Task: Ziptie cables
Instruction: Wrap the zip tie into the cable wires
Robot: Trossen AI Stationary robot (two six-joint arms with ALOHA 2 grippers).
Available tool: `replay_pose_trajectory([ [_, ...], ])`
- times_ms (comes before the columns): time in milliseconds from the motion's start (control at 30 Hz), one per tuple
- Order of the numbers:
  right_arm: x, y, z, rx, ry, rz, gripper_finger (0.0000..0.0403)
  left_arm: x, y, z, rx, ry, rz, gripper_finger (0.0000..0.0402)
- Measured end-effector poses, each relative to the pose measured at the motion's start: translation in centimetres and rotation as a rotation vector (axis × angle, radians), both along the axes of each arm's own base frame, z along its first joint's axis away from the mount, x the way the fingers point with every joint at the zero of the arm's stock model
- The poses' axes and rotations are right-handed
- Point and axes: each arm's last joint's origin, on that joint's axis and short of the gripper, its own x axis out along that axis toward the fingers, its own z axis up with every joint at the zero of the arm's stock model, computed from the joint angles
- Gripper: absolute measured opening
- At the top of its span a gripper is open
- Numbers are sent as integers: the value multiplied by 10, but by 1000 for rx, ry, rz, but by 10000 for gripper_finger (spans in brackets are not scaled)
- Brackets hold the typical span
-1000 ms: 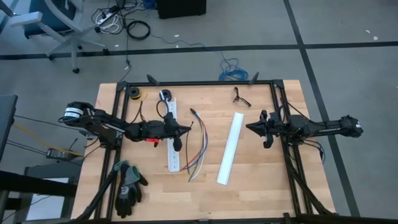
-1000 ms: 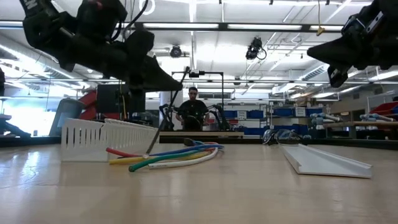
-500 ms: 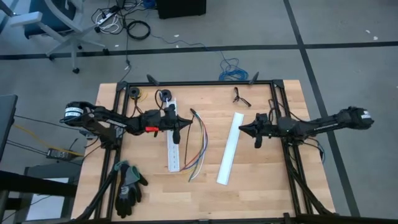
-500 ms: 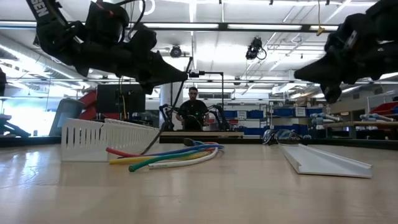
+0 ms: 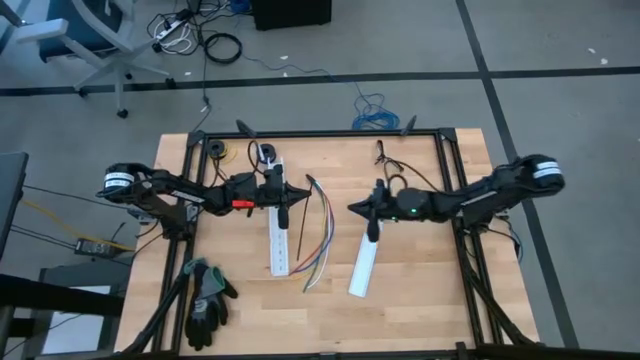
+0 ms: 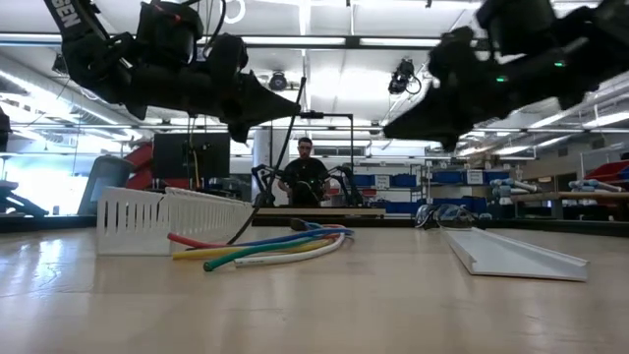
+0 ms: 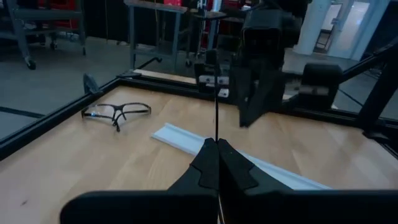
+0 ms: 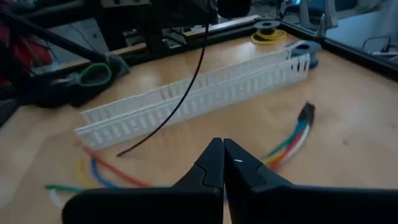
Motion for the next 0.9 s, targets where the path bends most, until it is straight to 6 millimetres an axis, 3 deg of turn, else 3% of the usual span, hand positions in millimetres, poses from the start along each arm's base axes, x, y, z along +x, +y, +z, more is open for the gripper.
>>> replay_pose_trajectory([
  [200,39,-10,-5,7,-4,29,13,0,0,2,1,-21,5,0],
  [367,60,-21,-15,1,-67,23,37,0,0,2,0,-25,6,0],
  [600,69,-32,-22,1,-192,68,69,5,1,-3,4,-57,20,0],
  [900,69,-41,-24,29,-214,88,72,13,3,-17,8,-130,27,0],
])
